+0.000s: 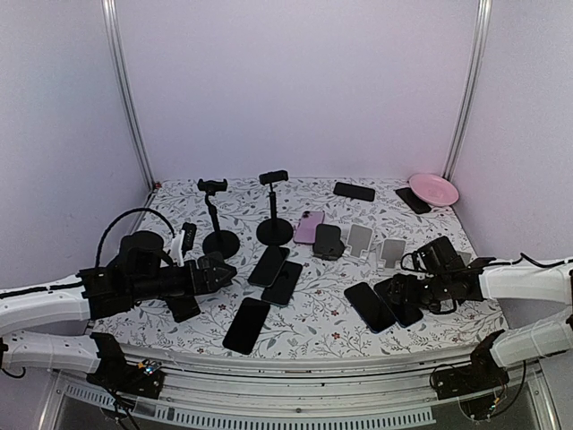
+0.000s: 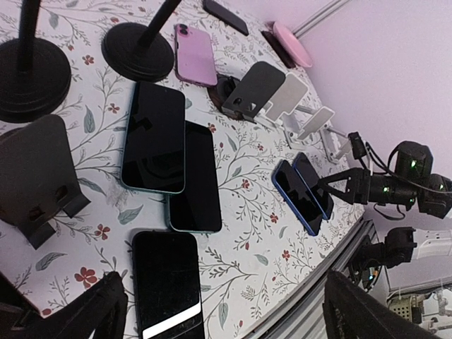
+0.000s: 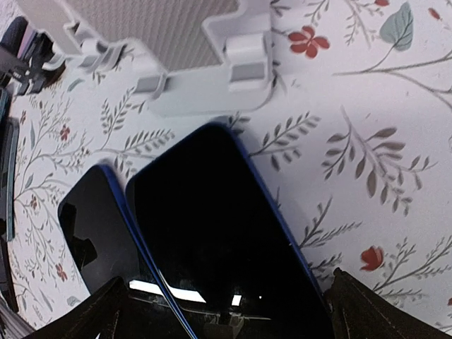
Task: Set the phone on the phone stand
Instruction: Move the phone to the center of the board.
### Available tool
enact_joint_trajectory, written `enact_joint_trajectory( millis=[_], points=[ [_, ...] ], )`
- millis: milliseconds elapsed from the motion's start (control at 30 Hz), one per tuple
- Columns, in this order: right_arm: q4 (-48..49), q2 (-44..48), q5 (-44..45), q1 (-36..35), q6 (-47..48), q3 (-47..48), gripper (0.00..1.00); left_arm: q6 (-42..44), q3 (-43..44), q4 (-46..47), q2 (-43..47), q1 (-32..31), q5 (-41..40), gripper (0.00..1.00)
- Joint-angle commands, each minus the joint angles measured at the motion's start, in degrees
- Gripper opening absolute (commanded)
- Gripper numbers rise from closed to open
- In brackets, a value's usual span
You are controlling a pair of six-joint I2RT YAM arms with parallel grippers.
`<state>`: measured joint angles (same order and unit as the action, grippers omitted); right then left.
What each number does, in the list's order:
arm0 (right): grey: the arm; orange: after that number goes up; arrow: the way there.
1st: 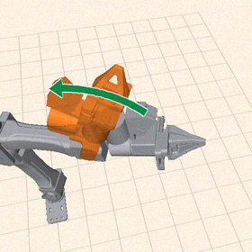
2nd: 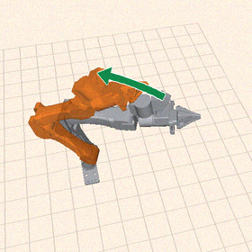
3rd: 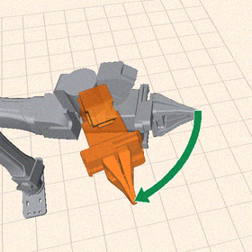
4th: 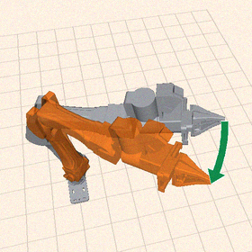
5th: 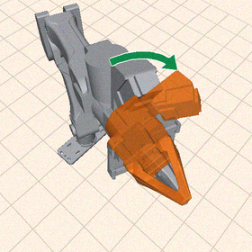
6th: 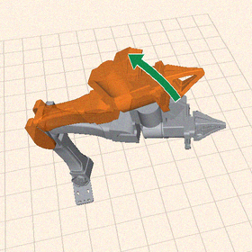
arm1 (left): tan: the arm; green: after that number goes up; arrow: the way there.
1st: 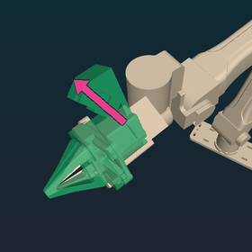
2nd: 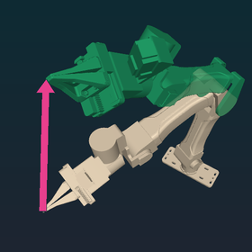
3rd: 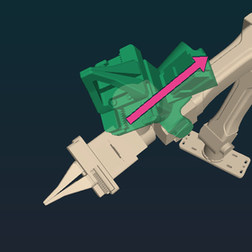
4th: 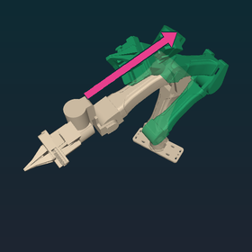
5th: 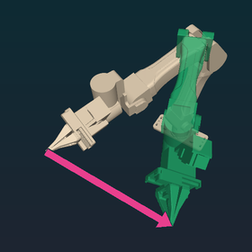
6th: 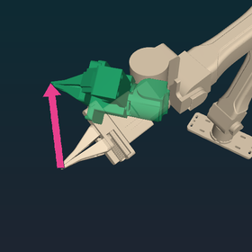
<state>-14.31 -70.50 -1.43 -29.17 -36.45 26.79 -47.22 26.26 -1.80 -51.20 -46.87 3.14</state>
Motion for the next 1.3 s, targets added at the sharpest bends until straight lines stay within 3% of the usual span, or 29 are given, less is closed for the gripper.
enact_joint_trajectory(
  millis=[0, 267, 467, 600, 1000, 1267],
  points=[
    [-2.99, 3.20, -0.54, -6.10, -5.81, -2.08, 0.99, -0.50, -0.54, -0.07, 0.22, -0.80, -0.23, 0.97],
    [-3.26, -5.92, 4.18, -19.40, -12.15, 4.13, 0.99, -0.77, -0.87, 1.74, -0.82, -0.87, 0.05, 0.97],
    [-12.16, -8.43, 16.23, -19.45, -13.89, 8.94, 0.99, -0.34, -0.16, 1.80, -1.70, -0.95, 0.19, 0.97],
    [-13.01, -8.00, 20.21, -19.40, -14.00, 9.52, 0.99, -0.35, -0.41, 2.50, -2.30, -1.01, 0.47, 0.97],
    [-11.88, -18.21, 19.07, -20.17, -12.11, 16.44, 0.99, -0.68, -2.09, 3.15, -1.70, -1.00, 0.56, 0.97],
    [-13.33, -27.13, 20.02, -24.49, -12.86, 21.24, 0.99, -0.77, -1.77, 3.57, -2.68, -0.96, 0.94, 0.97]
  ],
)
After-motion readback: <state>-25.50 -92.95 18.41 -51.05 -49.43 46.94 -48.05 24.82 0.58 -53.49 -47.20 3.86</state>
